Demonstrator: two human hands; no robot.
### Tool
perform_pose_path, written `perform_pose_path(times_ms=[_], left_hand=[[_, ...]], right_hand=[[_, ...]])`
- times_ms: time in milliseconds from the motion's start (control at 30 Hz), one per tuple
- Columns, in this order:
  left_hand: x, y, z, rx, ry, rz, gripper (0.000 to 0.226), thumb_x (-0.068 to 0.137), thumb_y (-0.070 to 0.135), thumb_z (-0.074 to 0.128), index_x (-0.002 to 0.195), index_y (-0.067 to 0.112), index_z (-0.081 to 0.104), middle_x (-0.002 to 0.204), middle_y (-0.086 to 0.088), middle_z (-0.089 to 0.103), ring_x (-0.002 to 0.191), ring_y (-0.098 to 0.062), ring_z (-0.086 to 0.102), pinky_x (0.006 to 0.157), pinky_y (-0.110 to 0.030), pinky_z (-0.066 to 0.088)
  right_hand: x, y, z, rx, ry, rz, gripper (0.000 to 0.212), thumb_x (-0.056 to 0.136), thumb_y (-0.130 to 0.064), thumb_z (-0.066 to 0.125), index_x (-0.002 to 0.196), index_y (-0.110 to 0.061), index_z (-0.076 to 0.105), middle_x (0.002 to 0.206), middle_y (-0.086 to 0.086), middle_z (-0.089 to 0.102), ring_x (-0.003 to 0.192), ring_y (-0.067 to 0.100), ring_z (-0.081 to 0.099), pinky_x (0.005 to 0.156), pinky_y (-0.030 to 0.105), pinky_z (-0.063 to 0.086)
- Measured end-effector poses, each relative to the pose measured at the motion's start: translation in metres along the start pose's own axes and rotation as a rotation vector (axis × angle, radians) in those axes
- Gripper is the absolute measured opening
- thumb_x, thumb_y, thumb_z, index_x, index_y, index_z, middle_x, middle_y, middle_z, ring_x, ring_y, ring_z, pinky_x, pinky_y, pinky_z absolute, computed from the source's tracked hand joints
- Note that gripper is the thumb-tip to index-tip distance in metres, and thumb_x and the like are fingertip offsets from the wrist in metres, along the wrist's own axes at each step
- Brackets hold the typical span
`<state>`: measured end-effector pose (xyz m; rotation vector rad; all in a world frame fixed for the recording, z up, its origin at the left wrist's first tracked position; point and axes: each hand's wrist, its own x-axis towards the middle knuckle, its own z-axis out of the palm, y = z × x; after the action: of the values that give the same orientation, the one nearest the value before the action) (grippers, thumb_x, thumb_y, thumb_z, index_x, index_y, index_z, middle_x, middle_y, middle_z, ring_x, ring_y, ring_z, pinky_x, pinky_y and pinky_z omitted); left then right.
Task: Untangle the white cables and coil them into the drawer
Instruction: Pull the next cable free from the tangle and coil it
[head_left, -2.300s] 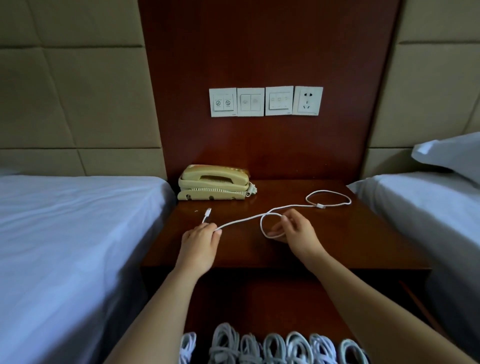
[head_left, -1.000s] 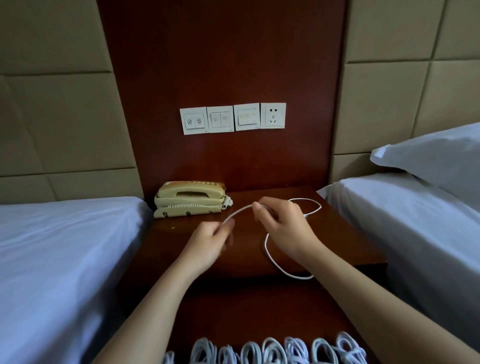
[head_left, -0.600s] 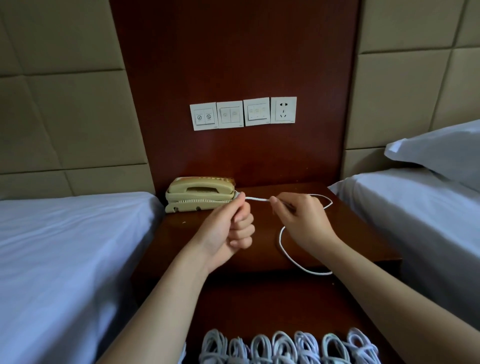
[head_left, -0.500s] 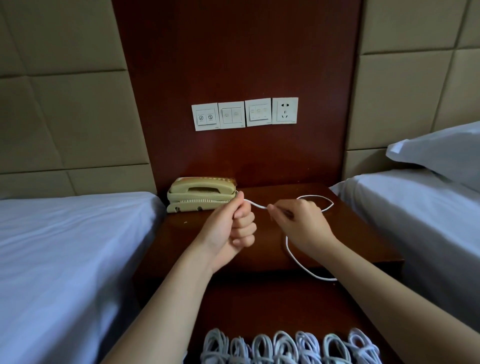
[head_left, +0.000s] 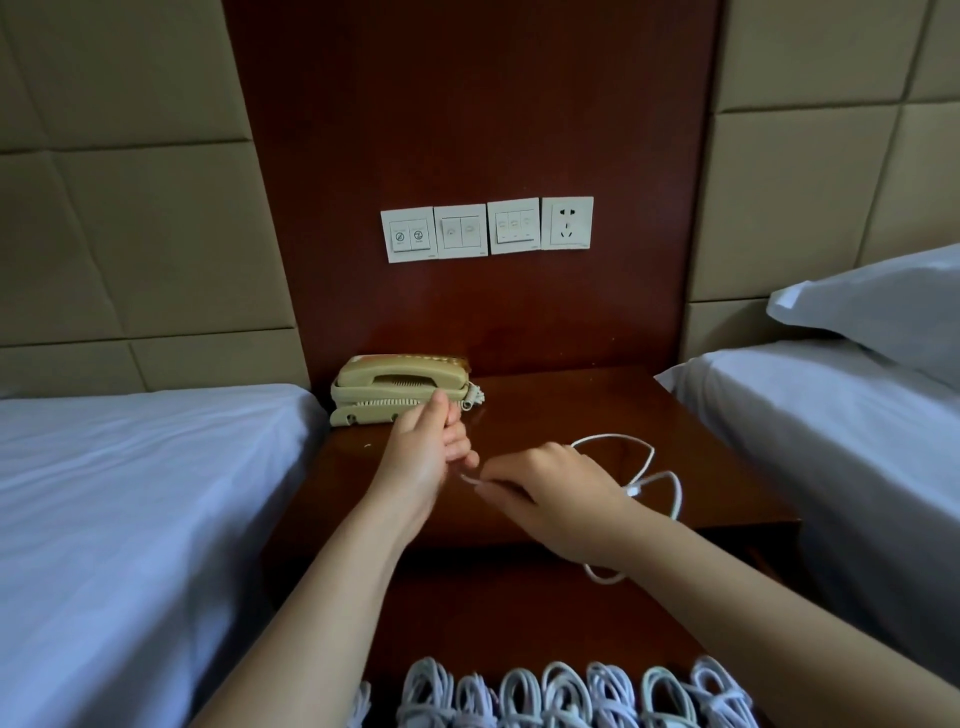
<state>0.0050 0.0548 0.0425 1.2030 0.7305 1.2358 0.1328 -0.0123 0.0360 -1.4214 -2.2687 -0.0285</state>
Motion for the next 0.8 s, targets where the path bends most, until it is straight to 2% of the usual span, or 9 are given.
perform_pose_path(times_ms=[67,133,233,300,367,433,500,633,800], left_hand=[[0.001,-0.006,-0.005,0.208,-0.017,0.036,0.041,0.104,0.024,0.027,0.066,0.012,0.038,0.055,0.001,0.035,0.040,-0.007,0.035,0.041,-0.016,0.036],[-0.002,-0.009,-0.006,0.412,-0.057,0.050,0.041,0.103,0.022,0.028,0.066,0.010,0.043,0.058,-0.004,0.044,0.040,-0.005,0.045,0.041,-0.013,0.037],[-0.011,-0.009,0.003,0.501,-0.168,-0.013,0.044,0.103,0.023,0.029,0.067,0.006,0.048,0.056,-0.005,0.045,0.038,-0.008,0.046,0.043,-0.020,0.041],[-0.017,-0.007,0.011,0.406,-0.240,-0.104,0.048,0.103,0.031,0.028,0.064,0.008,0.044,0.050,-0.002,0.039,0.035,-0.009,0.036,0.039,-0.022,0.033],[-0.021,-0.003,0.017,0.259,-0.288,-0.217,0.055,0.102,0.041,0.024,0.059,0.010,0.039,0.043,0.002,0.030,0.032,-0.007,0.024,0.036,-0.016,0.019],[-0.024,-0.001,0.022,0.187,-0.321,-0.269,0.056,0.101,0.045,0.023,0.056,0.012,0.035,0.039,0.005,0.024,0.030,-0.004,0.018,0.035,-0.013,0.013],[-0.024,0.000,0.024,0.148,-0.357,-0.293,0.057,0.100,0.046,0.024,0.054,0.014,0.033,0.039,0.006,0.021,0.030,-0.004,0.017,0.035,-0.013,0.012],[-0.026,0.001,0.025,0.074,-0.439,-0.311,0.060,0.098,0.050,0.025,0.050,0.015,0.034,0.040,0.006,0.019,0.032,-0.004,0.016,0.034,-0.016,0.014],[-0.028,0.002,0.023,-0.114,-0.536,-0.332,0.060,0.098,0.048,0.024,0.049,0.016,0.040,0.038,0.007,0.023,0.030,-0.002,0.016,0.031,-0.013,0.018]], right_hand=[[0.002,0.001,-0.004,0.072,0.056,-0.013,0.023,0.096,-0.034,0.046,0.081,-0.022,0.058,0.067,-0.006,0.053,0.066,0.025,0.052,0.064,0.038,0.044],[0.003,0.003,-0.009,0.112,0.123,0.003,0.019,0.095,-0.033,0.049,0.079,-0.029,0.059,0.061,-0.014,0.050,0.060,0.013,0.048,0.061,0.034,0.041],[0.005,0.006,-0.015,0.108,0.206,0.057,0.023,0.095,-0.031,0.050,0.074,-0.025,0.057,0.055,-0.014,0.048,0.054,0.006,0.045,0.056,0.029,0.036],[0.007,0.009,-0.018,0.128,0.271,0.098,0.024,0.094,-0.034,0.052,0.072,-0.026,0.057,0.053,-0.012,0.050,0.053,0.007,0.048,0.055,0.028,0.038],[0.008,0.014,-0.019,0.148,0.327,0.131,0.024,0.092,-0.036,0.055,0.070,-0.026,0.059,0.053,-0.011,0.053,0.053,0.006,0.049,0.054,0.024,0.037],[0.009,0.020,-0.020,0.183,0.376,0.145,0.024,0.091,-0.035,0.058,0.069,-0.023,0.060,0.049,-0.013,0.050,0.050,0.005,0.048,0.051,0.018,0.031],[0.010,0.026,-0.019,0.243,0.388,0.151,0.024,0.090,-0.032,0.059,0.068,-0.025,0.059,0.047,-0.013,0.048,0.049,0.006,0.048,0.050,0.017,0.028],[0.012,0.032,-0.018,0.420,0.371,0.125,0.029,0.093,-0.023,0.057,0.065,-0.031,0.056,0.054,-0.005,0.052,0.051,0.006,0.044,0.053,0.028,0.034],[0.013,0.029,-0.020,0.666,0.290,0.122,0.025,0.096,-0.018,0.051,0.072,-0.014,0.059,0.061,0.003,0.050,0.057,0.014,0.043,0.053,0.026,0.034]])
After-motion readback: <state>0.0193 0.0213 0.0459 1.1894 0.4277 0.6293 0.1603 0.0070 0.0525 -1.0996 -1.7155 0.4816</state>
